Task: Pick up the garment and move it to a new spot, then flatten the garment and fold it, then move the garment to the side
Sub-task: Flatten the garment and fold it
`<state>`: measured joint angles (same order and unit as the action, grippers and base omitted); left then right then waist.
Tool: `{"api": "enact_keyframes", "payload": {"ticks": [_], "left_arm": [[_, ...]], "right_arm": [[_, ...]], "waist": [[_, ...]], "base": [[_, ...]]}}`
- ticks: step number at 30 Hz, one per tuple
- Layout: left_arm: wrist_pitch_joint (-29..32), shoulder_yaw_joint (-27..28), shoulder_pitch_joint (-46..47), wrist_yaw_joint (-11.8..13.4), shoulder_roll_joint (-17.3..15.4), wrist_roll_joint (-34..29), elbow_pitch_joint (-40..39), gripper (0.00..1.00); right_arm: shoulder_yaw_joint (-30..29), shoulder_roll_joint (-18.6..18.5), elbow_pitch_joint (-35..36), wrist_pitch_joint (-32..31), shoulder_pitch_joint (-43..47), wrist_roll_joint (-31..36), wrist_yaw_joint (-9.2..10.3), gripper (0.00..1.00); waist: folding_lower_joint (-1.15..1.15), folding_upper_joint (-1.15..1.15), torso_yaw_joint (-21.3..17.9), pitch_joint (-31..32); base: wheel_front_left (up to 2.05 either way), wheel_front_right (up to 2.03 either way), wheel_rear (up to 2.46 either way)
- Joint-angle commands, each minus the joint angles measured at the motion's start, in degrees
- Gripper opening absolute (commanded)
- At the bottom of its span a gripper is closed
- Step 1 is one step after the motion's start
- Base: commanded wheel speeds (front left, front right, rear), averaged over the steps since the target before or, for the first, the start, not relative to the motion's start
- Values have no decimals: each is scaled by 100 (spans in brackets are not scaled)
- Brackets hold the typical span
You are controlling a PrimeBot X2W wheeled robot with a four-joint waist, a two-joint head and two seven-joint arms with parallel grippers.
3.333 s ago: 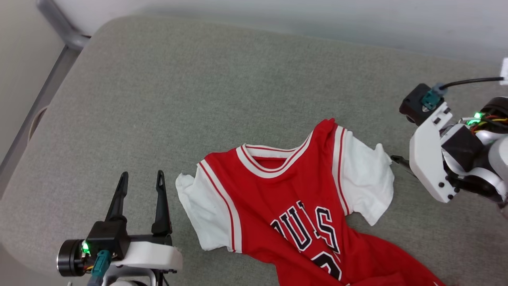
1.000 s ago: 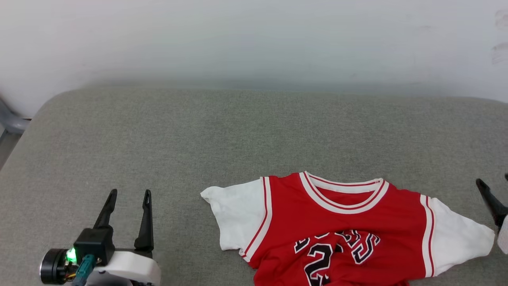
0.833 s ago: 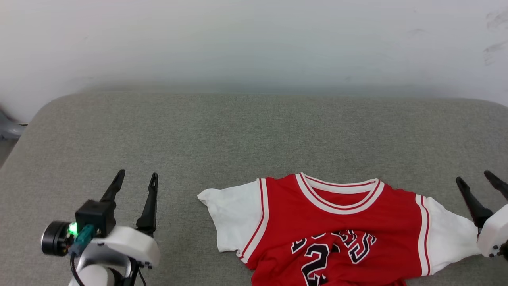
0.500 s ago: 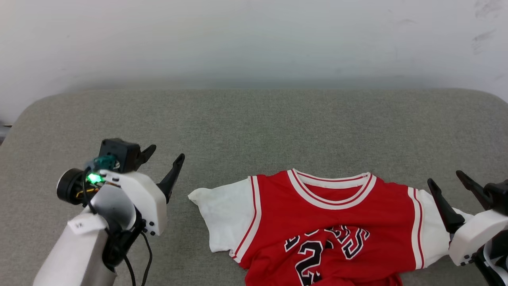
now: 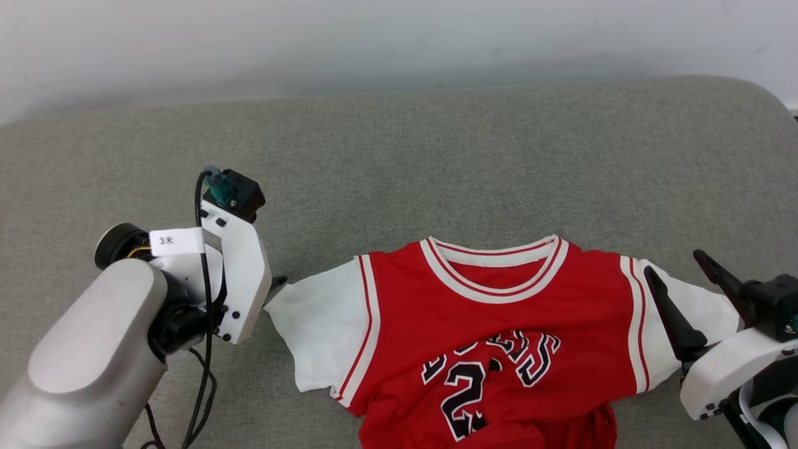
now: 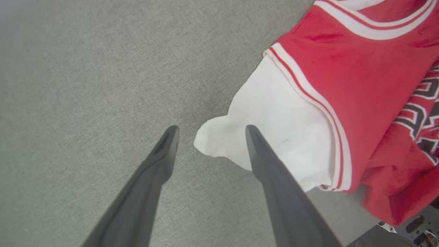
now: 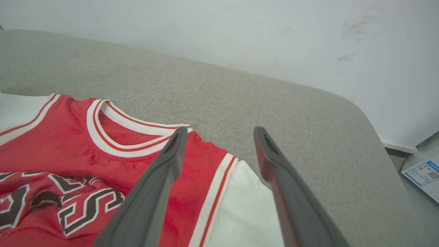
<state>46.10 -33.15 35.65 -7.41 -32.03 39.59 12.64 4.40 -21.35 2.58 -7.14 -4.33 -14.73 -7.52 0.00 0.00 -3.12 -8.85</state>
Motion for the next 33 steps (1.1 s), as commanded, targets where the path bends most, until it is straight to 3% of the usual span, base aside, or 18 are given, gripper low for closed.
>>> {"api": "enact_keyframes", "payload": {"ticks": [1,10,17,18,19,20,27,33], "left_arm": [[127,-185,170,-1,-86,75,122,100],[384,-1184,423,-1,-459,231,634,100],[338,-1849,297,5,-562,507,948,100],[256,-1904,292,5,-551,553,972,81],[78,-1911,336,5,-543,526,1000,26],[-66,-1930,374,7,-530,501,1040,0],[-1040,-1713,457,7,-557,562,1303,0],[-1642,-1481,467,57,-702,577,1284,0]], "right_arm": [[-21,62,84,-33,9,35,6,100],[-20,55,115,1,-203,22,6,100],[3,44,46,60,-262,-7,7,100],[0,46,31,54,-267,-13,6,100],[-4,44,19,55,-280,-22,6,100],[-15,35,9,63,-297,-38,6,100],[-169,-232,-112,-36,-179,-151,6,100],[-249,-816,-176,-432,-246,-316,6,100]], "waist": [[0,0,-178,-212],[0,0,-420,-603],[0,0,-455,-674],[0,0,-448,-669],[0,0,-438,-654],[0,0,-426,-633],[0,0,-232,-292],[0,0,-11,-38]], "base": [[0,0,0],[0,0,0],[0,0,0],[0,0,0],[0,0,0],[0,0,0],[0,0,0],[0,0,0]]}}
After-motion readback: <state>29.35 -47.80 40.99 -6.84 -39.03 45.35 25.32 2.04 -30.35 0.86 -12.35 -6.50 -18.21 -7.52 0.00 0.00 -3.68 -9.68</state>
